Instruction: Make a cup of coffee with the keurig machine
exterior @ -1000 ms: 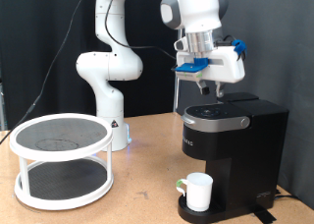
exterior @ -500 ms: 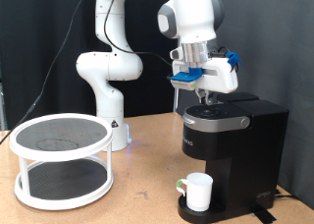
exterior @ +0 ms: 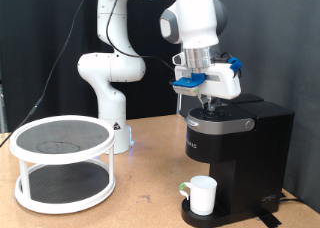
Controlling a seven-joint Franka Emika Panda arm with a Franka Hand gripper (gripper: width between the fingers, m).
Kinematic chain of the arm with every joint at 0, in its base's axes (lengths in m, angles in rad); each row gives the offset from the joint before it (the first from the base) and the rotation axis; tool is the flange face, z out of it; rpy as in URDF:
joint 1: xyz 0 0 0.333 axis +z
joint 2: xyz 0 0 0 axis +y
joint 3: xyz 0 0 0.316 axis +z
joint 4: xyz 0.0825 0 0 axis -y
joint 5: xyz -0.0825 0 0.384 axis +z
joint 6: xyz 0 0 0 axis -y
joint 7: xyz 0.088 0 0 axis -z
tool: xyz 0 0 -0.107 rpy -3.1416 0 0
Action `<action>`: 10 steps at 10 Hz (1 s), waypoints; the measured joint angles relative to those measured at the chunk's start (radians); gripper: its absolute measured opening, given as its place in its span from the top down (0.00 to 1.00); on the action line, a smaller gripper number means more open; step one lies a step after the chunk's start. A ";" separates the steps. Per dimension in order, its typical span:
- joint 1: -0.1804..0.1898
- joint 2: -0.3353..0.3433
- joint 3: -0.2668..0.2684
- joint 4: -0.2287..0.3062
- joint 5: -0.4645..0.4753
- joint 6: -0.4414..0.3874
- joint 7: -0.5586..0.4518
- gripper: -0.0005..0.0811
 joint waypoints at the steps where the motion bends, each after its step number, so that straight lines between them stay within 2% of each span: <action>1: 0.000 0.002 0.004 -0.004 0.000 0.016 0.000 0.99; 6: -0.001 0.017 0.011 0.000 0.002 0.029 0.001 0.99; 10: -0.016 0.067 -0.003 0.062 0.051 -0.074 0.027 0.99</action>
